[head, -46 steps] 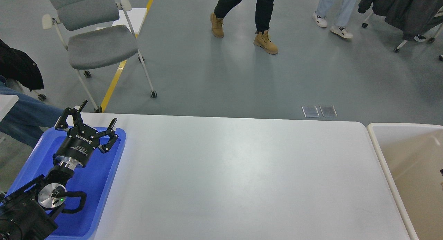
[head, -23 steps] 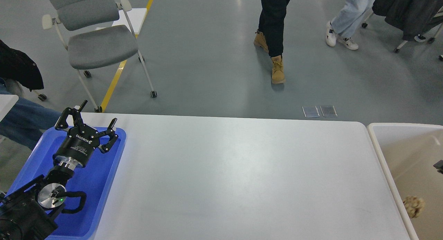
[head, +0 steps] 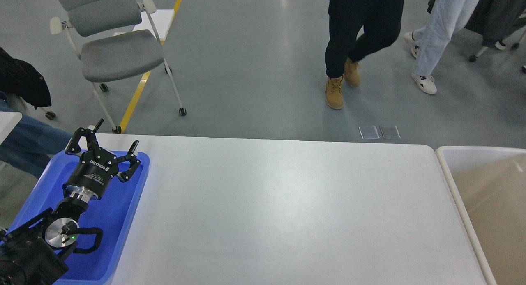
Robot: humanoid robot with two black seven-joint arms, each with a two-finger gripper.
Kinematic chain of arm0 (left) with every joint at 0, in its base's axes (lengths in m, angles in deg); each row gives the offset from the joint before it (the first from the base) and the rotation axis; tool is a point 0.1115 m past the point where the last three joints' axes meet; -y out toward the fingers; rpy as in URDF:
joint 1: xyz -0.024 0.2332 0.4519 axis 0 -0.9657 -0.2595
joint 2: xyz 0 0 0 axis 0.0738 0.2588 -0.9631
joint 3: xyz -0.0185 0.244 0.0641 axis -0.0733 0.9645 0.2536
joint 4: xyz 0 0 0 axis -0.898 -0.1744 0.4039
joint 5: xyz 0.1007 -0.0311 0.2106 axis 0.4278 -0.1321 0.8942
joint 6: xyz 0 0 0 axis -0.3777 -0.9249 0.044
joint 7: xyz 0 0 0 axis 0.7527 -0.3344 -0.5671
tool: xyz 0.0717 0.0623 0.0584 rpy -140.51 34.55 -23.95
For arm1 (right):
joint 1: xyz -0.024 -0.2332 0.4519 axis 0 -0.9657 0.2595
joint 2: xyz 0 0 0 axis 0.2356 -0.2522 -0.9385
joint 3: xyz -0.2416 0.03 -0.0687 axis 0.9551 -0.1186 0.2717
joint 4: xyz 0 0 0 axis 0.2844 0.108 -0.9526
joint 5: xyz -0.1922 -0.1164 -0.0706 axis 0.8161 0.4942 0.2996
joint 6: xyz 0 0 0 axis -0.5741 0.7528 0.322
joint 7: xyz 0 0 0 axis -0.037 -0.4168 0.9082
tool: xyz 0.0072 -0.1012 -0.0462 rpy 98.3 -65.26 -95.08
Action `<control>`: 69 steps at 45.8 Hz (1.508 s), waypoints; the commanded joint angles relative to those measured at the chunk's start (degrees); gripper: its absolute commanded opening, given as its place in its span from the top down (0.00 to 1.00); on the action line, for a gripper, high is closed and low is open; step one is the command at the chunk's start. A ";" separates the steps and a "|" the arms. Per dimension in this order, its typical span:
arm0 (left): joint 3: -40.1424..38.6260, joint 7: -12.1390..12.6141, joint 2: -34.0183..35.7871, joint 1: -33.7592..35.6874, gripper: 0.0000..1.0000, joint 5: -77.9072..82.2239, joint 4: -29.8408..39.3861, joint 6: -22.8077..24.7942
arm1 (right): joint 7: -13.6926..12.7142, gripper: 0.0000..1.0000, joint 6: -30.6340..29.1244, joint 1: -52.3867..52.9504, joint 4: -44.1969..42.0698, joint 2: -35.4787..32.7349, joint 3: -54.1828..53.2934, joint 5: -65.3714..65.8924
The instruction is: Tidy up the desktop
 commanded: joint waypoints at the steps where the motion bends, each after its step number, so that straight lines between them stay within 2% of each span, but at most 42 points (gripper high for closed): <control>1: 0.00 0.01 -0.02 -0.01 0.01 -0.01 0.04 0.00 | 0.11 0.00 -0.45 2.73 7.38 -4.35 -13.09 -0.88; 12: 0.00 0.01 -0.02 -0.01 0.01 -0.01 -0.05 0.00 | 0.20 0.00 -0.54 2.38 13.53 -7.43 -21.43 -0.97; 24: 0.00 0.01 -0.02 -0.01 0.01 -0.09 -0.05 0.00 | 0.38 0.00 0.69 0.97 13.80 -2.69 -39.71 -1.67; 34: 0.00 0.01 -0.02 -0.01 0.01 -0.09 0.04 0.00 | 1.25 0.00 0.69 0.01 14.85 -1.28 -42.89 -1.67; 37: 0.00 0.01 0.07 -0.01 0.01 -0.09 -0.05 0.00 | 4.49 0.00 0.69 -2.27 16.17 -0.58 -43.76 -1.67; 44: 0.00 0.01 0.07 -0.01 0.01 -0.09 -0.05 0.00 | 14.42 0.00 0.69 -9.74 18.89 2.14 -46.40 -1.67; 47: 0.00 0.01 -0.02 -0.01 0.01 -0.09 -0.05 0.00 | 17.33 0.00 0.69 -12.73 19.25 4.07 -47.02 -1.67; 65: 0.00 0.01 -0.02 -0.01 0.01 -0.01 0.04 0.00 | 30.51 0.00 0.43 -23.63 21.18 17.61 -53.35 -1.50; 69: 0.00 0.01 0.07 -0.01 0.01 -0.01 0.04 0.00 | 32.37 0.00 0.43 -24.95 21.18 20.16 -53.35 -1.50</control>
